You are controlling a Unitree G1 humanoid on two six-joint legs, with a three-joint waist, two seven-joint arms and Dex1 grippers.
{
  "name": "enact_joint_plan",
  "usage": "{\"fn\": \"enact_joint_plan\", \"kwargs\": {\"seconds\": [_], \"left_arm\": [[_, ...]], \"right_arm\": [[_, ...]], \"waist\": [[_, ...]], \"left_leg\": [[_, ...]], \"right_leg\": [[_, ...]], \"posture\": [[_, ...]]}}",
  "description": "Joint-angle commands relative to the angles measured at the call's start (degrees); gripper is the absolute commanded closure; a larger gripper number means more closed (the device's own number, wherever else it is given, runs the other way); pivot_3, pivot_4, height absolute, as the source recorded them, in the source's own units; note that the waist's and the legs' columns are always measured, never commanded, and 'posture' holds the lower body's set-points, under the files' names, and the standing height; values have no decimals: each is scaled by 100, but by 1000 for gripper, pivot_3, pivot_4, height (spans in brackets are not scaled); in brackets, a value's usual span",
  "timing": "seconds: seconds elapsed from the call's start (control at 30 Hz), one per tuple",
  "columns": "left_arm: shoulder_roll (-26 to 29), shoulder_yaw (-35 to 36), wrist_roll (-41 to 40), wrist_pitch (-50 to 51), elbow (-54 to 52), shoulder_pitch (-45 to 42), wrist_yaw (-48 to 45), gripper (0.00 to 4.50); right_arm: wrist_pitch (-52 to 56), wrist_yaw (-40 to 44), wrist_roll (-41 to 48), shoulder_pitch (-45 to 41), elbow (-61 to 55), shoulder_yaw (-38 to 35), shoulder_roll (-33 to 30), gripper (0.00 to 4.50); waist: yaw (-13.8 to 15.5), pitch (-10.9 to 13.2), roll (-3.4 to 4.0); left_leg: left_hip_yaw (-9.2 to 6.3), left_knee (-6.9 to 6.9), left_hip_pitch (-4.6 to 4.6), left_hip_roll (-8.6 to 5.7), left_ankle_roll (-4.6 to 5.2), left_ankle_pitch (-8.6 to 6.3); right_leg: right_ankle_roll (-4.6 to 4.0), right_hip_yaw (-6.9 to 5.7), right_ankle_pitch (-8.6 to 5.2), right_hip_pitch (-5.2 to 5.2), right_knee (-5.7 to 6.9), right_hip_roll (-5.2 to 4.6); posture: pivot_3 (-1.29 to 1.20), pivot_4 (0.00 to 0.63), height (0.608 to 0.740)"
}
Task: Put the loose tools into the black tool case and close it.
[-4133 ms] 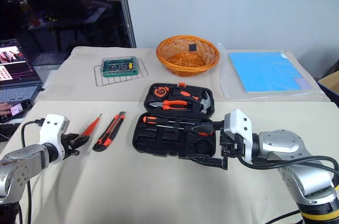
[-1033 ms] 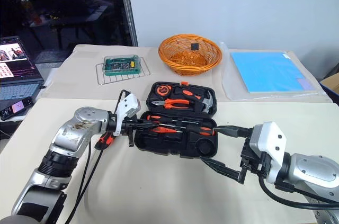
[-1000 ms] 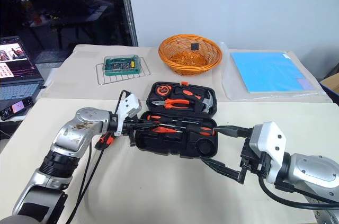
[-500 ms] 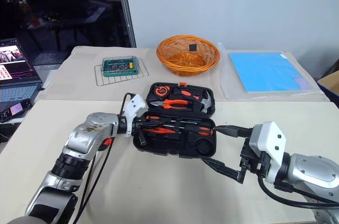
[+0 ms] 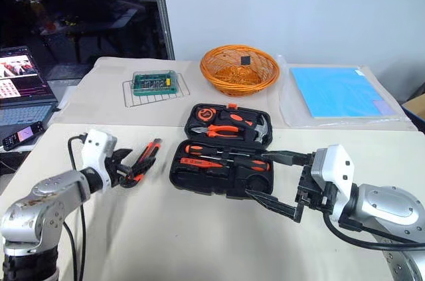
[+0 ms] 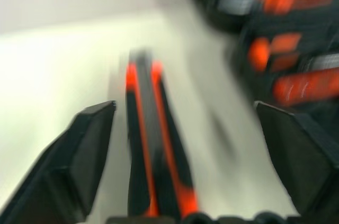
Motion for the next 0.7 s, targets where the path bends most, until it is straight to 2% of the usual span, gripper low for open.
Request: {"fn": "enact_joint_plan", "kwargs": {"seconds": [0.03,0.1,0.17,0.2,0.3,0.4,0.47,0.57,0.63,0.7], "left_arm": [[76,-344,212,-134,198,31,199,545],[66,-471,201,-290,298,127,131,874],[64,-490,235,-557,369,197,99,1636],[81,-446,247,-738,411,252,59,2176],[103,-224,163,-1258,537,322,-109,2714],[175,147,-230,-2051,592,37,-689,2713],[573,78,-663,-2340,555,-386,-1670,2713],[1293,-557,-1010,-2445,644,-964,-3151,2713],[1674,-1128,-911,-2783,797,-1280,-4028,2713],[1811,-1677,-595,-3159,1132,-1670,-4531,2713]], "right_arm": [[-151,75,34,-142,30,-2,-13,0],[-157,114,31,-151,48,-28,-43,0],[-155,153,29,-148,55,-66,-76,0],[-154,158,31,-140,55,-98,-87,0],[-152,138,33,-103,30,-157,-90,0],[-154,93,32,25,-58,-236,-57,0],[-133,55,100,153,-139,-383,-41,0],[-137,87,144,375,-201,-635,-49,0],[-142,132,152,511,-223,-792,-53,0],[-139,155,170,621,-251,-938,-63,0]], "waist": [[1,0,0],[-7,0,0],[-11,-1,1],[-12,-1,2],[-12,-1,2],[-11,0,0],[20,2,-3],[73,1,-2],[70,-5,8],[58,-10,23]], "left_leg": [[0,-1,1,0,0,0],[1,-4,-2,1,2,1],[3,-9,-3,1,10,5],[2,-14,-3,1,10,5],[2,-19,-3,1,10,5],[2,-17,-13,2,8,4],[1,-14,-26,2,3,4],[4,-8,-48,0,-2,6],[12,-9,-48,-3,9,7],[22,-12,-37,-7,49,16]], "right_leg": [[0,0,0,0,0,0],[-2,0,-1,-6,0,0],[-15,0,1,-9,0,0],[-31,0,9,-10,-2,-1],[-44,-2,11,-13,-2,-5],[-44,-5,10,-22,-1,-8],[-42,-9,10,-33,1,-11],[-42,-18,11,-55,2,-10],[-40,-14,9,-53,-2,-7],[-36,-7,6,-44,-6,-6]], "posture": [[0,150,740],[0,150,740],[0,150,740],[0,150,740],[0,150,740],[0,150,740],[0,150,740],[0,150,740],[0,150,740],[0,150,740]]}}
